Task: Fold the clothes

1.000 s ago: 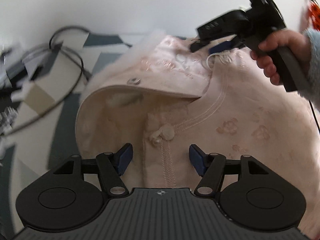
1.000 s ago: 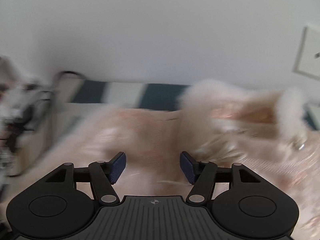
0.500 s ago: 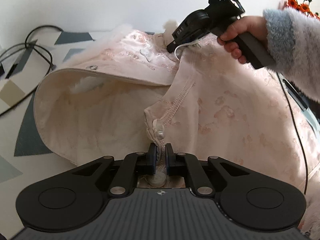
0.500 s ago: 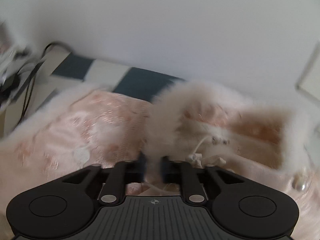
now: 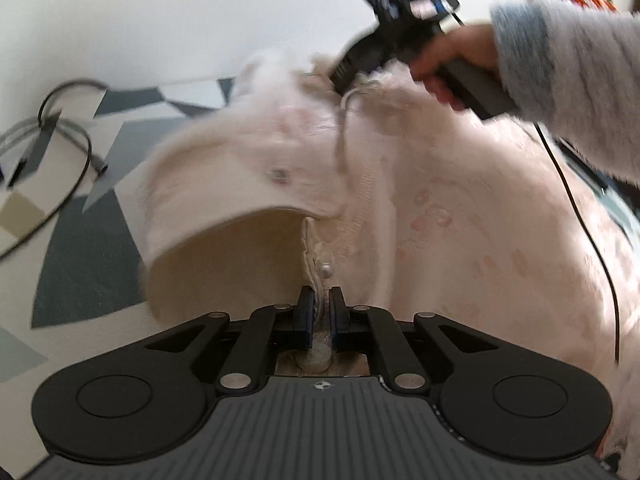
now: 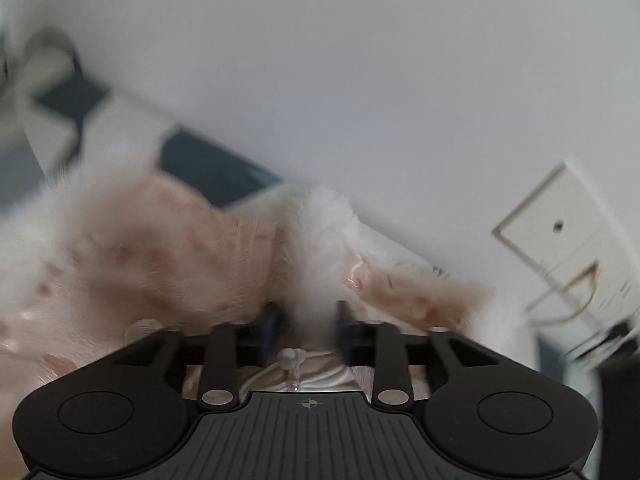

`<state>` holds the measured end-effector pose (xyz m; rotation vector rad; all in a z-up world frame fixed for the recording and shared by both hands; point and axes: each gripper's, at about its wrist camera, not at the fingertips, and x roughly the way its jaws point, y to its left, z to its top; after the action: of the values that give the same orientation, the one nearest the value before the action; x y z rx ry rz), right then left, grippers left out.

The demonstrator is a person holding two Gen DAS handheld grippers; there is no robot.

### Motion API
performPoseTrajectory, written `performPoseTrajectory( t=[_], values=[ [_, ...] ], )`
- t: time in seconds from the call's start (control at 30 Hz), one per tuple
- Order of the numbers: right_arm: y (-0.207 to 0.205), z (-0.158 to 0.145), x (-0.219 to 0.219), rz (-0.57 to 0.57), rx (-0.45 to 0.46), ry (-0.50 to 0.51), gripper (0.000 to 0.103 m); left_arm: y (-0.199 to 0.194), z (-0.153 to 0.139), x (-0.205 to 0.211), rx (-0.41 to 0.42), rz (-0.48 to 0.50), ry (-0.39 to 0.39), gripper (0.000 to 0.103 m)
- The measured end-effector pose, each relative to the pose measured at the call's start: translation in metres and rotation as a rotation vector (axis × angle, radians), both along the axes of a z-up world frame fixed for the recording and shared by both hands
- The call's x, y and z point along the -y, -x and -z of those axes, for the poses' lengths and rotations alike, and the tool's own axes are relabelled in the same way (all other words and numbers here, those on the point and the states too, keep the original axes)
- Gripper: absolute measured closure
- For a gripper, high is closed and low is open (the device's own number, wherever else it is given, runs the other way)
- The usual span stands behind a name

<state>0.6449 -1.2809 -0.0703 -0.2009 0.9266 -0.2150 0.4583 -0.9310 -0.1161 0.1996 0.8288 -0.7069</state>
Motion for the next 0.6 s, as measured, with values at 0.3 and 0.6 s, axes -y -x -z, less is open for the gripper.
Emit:
performPoseTrajectory(
  t=[0.3,0.6],
  values=[
    [0.031,-0.017,0.029,0.056,-0.033,-0.188,0.042,0.01,-0.031,-0.01,0.093,-0.059,0.092,0.099],
    [0.063,-0.001,0.028,0.073,-0.015,-0.18,0.087,0.014,-0.069,-0.01,0.238,-0.08,0.114,0.099]
  ],
)
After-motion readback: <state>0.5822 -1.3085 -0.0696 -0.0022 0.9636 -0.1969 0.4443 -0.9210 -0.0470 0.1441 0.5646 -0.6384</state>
